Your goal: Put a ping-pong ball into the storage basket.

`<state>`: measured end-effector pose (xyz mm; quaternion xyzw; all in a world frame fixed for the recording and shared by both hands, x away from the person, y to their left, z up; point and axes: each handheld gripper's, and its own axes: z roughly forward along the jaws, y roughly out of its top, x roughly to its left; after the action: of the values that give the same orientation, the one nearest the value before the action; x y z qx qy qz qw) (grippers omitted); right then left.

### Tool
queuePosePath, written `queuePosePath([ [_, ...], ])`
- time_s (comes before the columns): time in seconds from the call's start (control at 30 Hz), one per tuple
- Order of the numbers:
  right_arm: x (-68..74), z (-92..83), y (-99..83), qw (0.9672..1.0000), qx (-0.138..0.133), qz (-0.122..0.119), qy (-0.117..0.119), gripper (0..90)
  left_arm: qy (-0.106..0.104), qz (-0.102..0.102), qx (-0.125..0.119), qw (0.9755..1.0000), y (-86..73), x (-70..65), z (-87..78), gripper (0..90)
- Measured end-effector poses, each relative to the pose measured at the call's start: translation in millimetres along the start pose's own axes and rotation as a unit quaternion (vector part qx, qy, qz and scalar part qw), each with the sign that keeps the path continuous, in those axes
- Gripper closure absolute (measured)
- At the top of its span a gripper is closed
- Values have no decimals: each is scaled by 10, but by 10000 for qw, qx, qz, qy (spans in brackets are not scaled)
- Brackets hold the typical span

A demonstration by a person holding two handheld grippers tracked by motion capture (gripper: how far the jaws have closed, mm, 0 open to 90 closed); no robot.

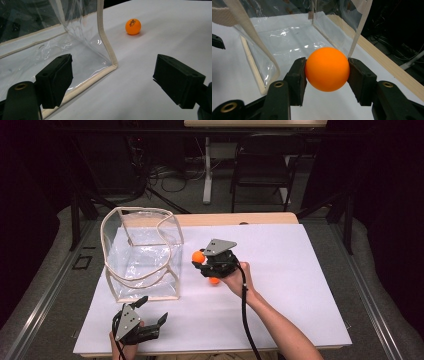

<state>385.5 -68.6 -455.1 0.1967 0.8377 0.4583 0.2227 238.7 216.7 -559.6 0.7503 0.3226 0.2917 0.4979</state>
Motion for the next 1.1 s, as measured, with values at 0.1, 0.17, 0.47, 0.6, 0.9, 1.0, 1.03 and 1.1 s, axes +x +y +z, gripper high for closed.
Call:
queuePosePath([
  [0.1,0,13,23,10000,3,-22,-19,510,-5,-16,1,10000,-1,-2,5,157],
  [0.17,-1,15,25,10000,2,-21,-17,509,-10,-23,5,10000,-3,-2,9,157],
  [0.47,-39,27,90,10000,-32,-4,-43,509,-5,-16,-3,10000,1,-5,5,157],
  [0.6,-46,38,122,10000,-21,-15,-38,510,-7,-22,-8,10000,-2,0,6,157],
  [0.9,-55,73,164,10000,-3,-45,-49,509,-17,-24,-2,10000,-3,5,4,157],
  [1.0,-66,74,191,10000,-12,-39,-62,509,-4,-10,-4,10000,0,4,0,157],
  [1.03,-67,74,198,10000,-12,-45,-67,509,-5,-1,1,10000,1,4,0,157],
  [1.1,-67,74,205,10000,-22,-46,-79,509,-5,-17,-2,10000,0,-1,3,157],
])
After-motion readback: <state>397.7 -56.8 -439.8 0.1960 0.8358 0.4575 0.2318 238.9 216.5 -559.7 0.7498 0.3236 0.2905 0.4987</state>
